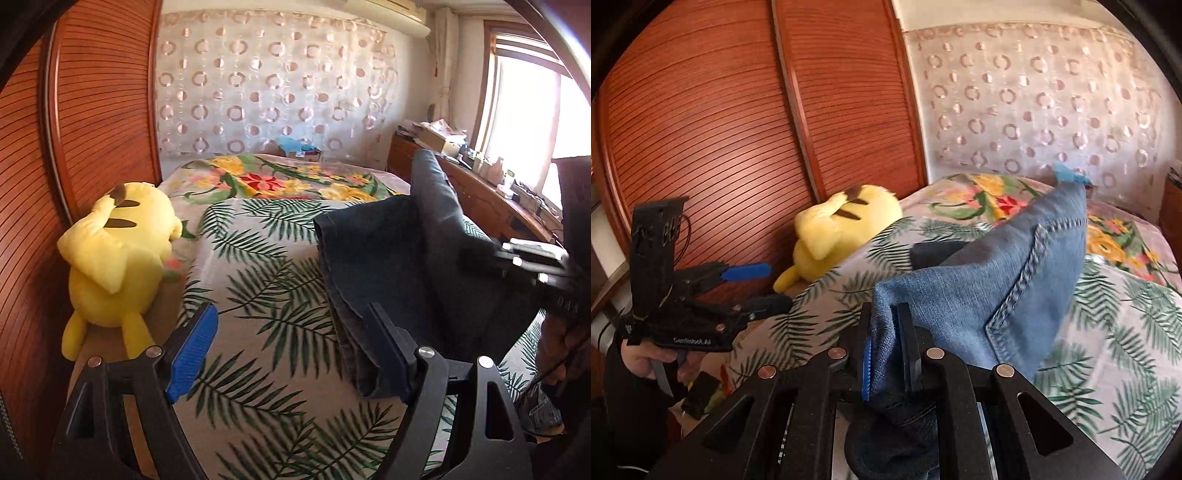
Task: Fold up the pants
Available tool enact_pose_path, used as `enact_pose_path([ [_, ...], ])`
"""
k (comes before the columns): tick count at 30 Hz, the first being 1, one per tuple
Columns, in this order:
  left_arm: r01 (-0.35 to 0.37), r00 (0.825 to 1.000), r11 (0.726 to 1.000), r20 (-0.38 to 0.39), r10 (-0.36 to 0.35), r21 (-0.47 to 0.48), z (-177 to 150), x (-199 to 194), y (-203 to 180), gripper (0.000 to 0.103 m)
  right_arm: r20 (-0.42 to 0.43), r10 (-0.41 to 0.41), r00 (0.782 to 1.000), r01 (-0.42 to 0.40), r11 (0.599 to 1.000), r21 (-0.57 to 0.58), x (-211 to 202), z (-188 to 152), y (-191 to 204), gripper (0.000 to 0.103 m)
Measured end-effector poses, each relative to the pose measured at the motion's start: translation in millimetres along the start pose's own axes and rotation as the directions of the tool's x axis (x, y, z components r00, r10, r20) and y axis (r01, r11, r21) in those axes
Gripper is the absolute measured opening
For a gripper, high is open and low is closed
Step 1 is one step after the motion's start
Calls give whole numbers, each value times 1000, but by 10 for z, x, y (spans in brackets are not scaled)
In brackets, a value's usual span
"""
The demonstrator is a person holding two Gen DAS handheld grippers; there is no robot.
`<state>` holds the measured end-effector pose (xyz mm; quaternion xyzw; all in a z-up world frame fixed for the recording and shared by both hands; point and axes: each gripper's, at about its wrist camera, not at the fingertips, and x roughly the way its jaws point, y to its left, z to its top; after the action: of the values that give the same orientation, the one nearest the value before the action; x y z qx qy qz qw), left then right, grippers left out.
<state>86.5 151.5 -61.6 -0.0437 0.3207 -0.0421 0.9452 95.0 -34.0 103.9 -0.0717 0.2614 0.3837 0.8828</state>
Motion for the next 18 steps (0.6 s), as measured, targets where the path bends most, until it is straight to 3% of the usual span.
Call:
enact_pose_path([
  [9,-31,999,999,11,31,-37,1,-31,152,81,-182,102,978,-108,994,-26,703,-251,95,11],
  [13,-34,999,999,6,35,-38,12,8,146,81,-183,121,976,-121,993,12,713,-218,-36,12],
  [16,-33,999,999,4,33,-36,18,35,120,81,-169,142,975,-136,990,48,585,-157,-114,25],
  [18,-30,1000,999,2,30,-32,16,49,93,81,-144,125,982,-120,992,46,395,-144,-143,40],
])
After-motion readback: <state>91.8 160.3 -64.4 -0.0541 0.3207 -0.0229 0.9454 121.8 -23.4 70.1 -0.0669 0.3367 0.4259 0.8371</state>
